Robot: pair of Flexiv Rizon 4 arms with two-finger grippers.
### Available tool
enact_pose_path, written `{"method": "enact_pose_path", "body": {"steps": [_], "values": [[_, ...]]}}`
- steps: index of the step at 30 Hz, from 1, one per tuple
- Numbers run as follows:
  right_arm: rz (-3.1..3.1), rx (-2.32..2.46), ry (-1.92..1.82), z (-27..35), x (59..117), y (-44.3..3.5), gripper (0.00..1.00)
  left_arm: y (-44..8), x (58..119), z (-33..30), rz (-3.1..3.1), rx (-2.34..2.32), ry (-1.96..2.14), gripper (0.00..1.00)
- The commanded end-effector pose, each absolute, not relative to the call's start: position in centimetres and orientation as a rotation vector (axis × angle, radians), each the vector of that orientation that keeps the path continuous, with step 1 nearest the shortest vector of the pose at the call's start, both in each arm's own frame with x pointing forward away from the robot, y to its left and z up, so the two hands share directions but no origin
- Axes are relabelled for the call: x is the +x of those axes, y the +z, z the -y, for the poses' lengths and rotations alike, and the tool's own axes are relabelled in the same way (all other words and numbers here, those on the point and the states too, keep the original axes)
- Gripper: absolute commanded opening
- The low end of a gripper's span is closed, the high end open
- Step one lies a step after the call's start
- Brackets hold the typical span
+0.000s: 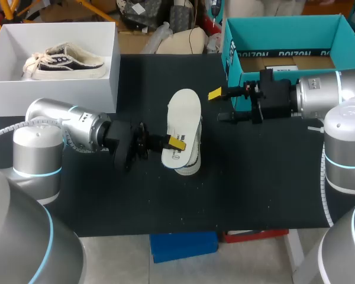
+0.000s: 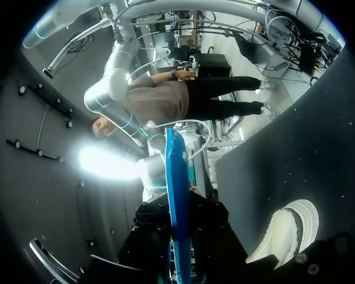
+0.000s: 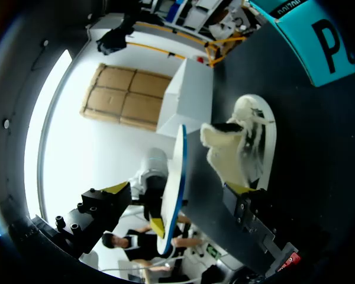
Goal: Take the shoe out of the shoebox, open the shoe tongue, remove and reinsert the insole, then place the shoe into the shoebox
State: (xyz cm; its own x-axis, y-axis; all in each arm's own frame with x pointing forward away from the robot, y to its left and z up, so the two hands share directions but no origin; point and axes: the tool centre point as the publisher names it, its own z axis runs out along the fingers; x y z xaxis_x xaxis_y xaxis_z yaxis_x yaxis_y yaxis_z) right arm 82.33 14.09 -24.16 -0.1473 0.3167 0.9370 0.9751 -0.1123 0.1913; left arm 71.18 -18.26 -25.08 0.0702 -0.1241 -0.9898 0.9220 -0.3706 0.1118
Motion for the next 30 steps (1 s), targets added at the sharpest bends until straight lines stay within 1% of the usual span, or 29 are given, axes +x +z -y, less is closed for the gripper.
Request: {"method": "enact_pose_path", "body": {"steps": [1,4,7,13,14,16,19,20,23,24,25,27,28,29,30], "values": [[1.497,-1.468,-1.301,-14.5,82.1,-24.3,1.0,-25.1,71.0,18.4,-0.853,1.441,-1.454,0.0],[1.462,-1.43,-1.379,-15.8,82.5,-25.1,1.0,-25.1,71.0,18.4,-0.853,1.441,-1.454,0.0],[1.436,-1.393,-1.347,-17.9,82.9,-26.2,1.0,-25.1,71.0,18.4,-0.853,1.441,-1.454,0.0],[1.377,-1.4,-1.307,-20.1,82.6,-27.4,1.0,-25.1,71.0,18.4,-0.853,1.441,-1.454,0.0],[1.375,-1.401,-1.308,-20.3,82.5,-27.5,0.84,-25.1,71.0,18.4,-0.853,1.441,-1.454,0.0],[1.373,-1.414,-1.284,-20.6,82.1,-27.3,0.48,-25.1,71.0,18.4,-0.853,1.441,-1.454,0.0],[1.379,-1.439,-1.268,-20.6,81.5,-26.9,0.45,-25.1,71.0,18.4,-0.853,1.441,-1.454,0.0],[1.379,-1.445,-1.266,-20.6,81.3,-26.7,0.41,-25.1,71.0,18.4,-0.853,1.441,-1.454,0.0],[1.39,-1.456,-1.259,-20.9,80.8,-26.1,0.35,-25.1,71.0,18.4,-0.853,1.441,-1.454,0.0],[1.39,-1.457,-1.259,-21.0,80.8,-25.9,0.26,-25.1,71.0,18.4,-0.853,1.441,-1.454,0.0],[1.392,-1.459,-1.255,-21.2,80.7,-25.9,0.22,-25.1,71.0,18.4,-0.853,1.441,-1.454,0.0],[1.397,-1.456,-1.247,-21.5,80.6,-25.8,0.2,-25.1,71.0,18.4,-0.853,1.441,-1.454,0.0],[1.399,-1.454,-1.244,-21.6,80.7,-25.8,0.16,-25.1,71.0,18.4,-0.853,1.441,-1.454,0.0],[1.401,-1.454,-1.237,-21.7,80.7,-25.8,0.16,-25.1,71.0,18.4,-0.853,1.441,-1.454,0.0],[1.4,-1.452,-1.234,-21.9,80.7,-26.0,0.1,-25.1,71.0,18.4,-0.853,1.441,-1.454,0.0]]}}
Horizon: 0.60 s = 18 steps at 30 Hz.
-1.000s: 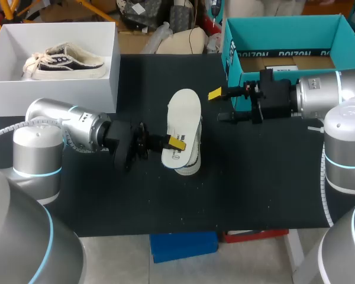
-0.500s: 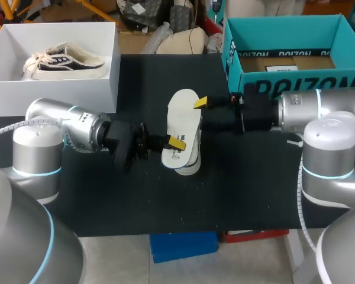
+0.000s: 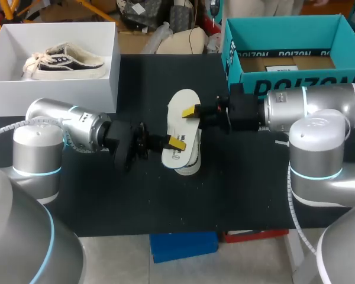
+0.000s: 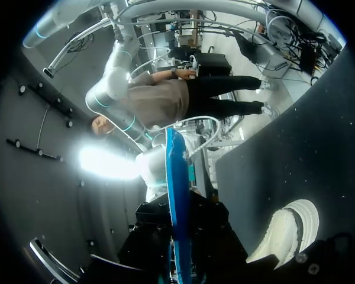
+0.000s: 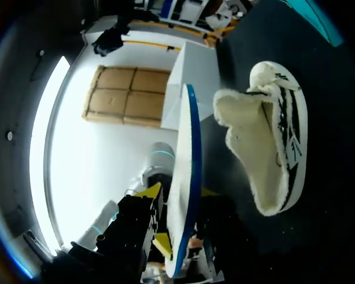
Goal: Take the shoe out of the shoebox, open the shoe tongue, remove and reinsert the insole, then place the shoe into the shoebox
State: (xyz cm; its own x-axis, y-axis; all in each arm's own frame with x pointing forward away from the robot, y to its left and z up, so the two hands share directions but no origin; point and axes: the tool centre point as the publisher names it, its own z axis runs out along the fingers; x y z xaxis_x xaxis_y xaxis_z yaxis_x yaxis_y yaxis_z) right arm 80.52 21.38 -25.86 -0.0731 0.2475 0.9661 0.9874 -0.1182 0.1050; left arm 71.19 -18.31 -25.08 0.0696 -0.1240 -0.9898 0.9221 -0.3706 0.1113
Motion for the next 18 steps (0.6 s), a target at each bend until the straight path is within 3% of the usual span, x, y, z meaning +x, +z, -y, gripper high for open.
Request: {"method": "enact_pose_path", "body": {"steps": [1,5,7,9,18], "values": [[1.399,-1.45,-1.232,-21.9,80.73,-26.08,0.08,-25.07,71.03,18.35,-0.853,1.441,-1.454,0.0],[1.394,-1.445,-1.218,-22.32,80.85,-26.43,0.21,-25.07,71.03,18.35,-0.853,1.441,-1.454,0.0],[1.39,-1.444,-1.217,-22.39,80.94,-26.61,0.16,-25.07,71.03,18.35,-0.853,1.441,-1.454,0.0],[1.388,-1.443,-1.216,-22.45,80.98,-26.78,0.0,-25.07,71.03,18.35,-0.853,1.441,-1.454,0.0],[1.373,-1.471,-1.223,-22.03,81.07,-26.77,0.0,-25.07,71.03,18.35,-0.853,1.441,-1.454,0.0]]}}
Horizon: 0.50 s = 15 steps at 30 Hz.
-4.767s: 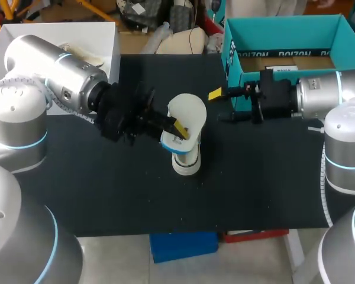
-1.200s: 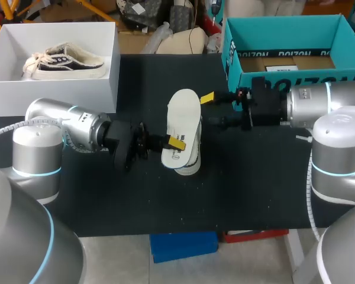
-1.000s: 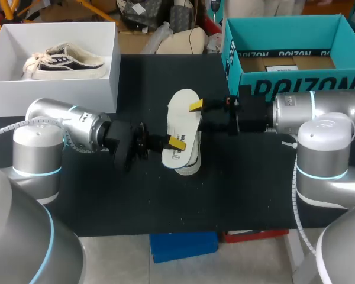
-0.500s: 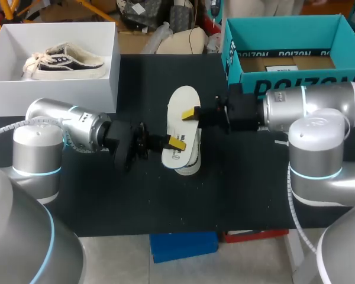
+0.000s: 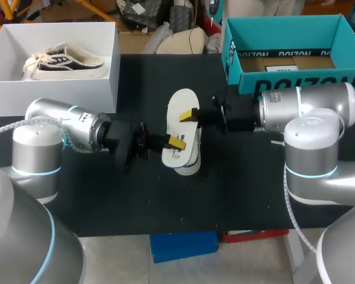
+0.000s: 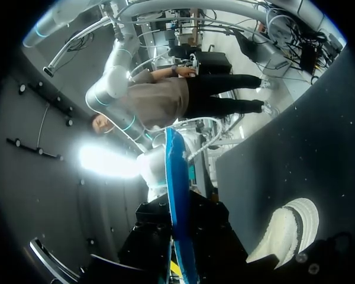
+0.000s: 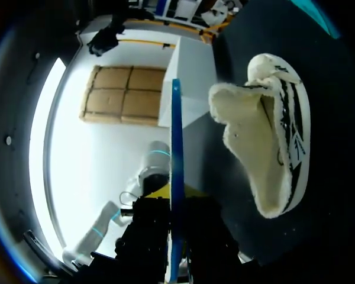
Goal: Take the shoe out of the shoebox, open the shoe tongue, remove and reinsert the insole, then place the shoe into the shoebox
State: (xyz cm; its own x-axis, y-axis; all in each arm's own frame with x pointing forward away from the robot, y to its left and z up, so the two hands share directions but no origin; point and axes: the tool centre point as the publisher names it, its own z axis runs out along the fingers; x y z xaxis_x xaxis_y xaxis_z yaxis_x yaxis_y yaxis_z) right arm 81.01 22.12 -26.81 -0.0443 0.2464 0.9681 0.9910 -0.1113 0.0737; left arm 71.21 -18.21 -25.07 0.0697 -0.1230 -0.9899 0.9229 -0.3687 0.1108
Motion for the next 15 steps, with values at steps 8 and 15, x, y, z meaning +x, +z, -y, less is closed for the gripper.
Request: {"method": "enact_pose_path", "body": {"steps": [8,15], "values": [[1.373,-1.471,-1.223,-22.0,81.1,-26.8,0.0,-24.6,71.0,18.0,-0.877,1.471,-1.419,1.0],[1.373,-1.471,-1.223,-22.0,81.1,-26.8,0.0,-23.4,71.0,14.1,-1.127,1.633,-1.247,1.0]]}}
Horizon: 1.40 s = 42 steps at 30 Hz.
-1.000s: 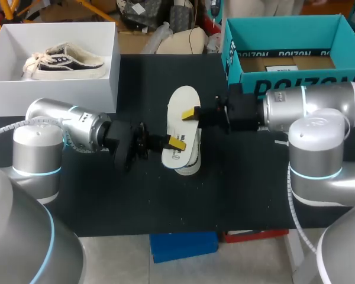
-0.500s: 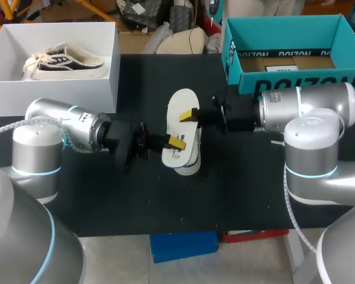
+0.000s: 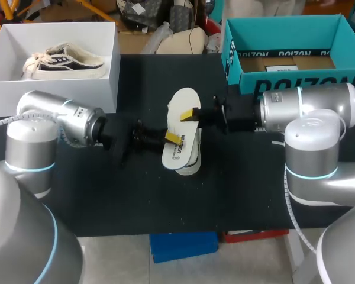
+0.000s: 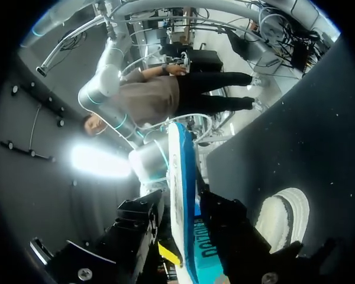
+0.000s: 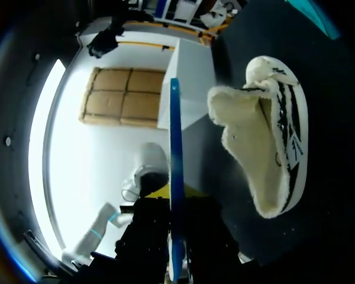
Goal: Take the shoe out of the shoebox, open the shoe tongue, remove and reinsert the insole, then place the shoe into the shoebox
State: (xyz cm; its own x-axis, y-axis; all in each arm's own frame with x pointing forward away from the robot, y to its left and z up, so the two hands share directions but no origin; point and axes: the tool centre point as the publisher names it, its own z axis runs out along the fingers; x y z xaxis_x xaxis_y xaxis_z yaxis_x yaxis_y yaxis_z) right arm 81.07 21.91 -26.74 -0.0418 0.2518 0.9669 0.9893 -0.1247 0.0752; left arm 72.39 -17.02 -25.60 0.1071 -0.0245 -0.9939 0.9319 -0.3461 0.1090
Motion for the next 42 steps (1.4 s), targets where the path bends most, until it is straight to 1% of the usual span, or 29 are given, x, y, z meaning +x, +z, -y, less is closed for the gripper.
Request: {"method": "enact_pose_path", "body": {"steps": [1,8,17,23,42], "values": [[1.373,-1.471,-1.223,-22.0,81.1,-26.8,0.0,-23.3,71.1,13.5,-1.182,1.654,-1.236,1.0],[1.373,-1.471,-1.223,-22.0,81.1,-26.8,0.0,-21.4,72.0,12.2,-1.446,1.823,-1.081,1.0],[1.373,-1.471,-1.223,-22.0,81.1,-26.8,0.0,-16.4,73.5,14.0,-1.625,2.047,-0.809,1.0],[1.373,-1.471,-1.223,-22.0,81.1,-26.8,0.0,-12.3,73.1,15.4,-1.637,2.193,-0.658,1.0],[1.373,-1.471,-1.223,-22.0,81.1,-26.8,0.0,-12.3,73.1,15.4,-1.637,2.193,-0.658,1.0]]}}
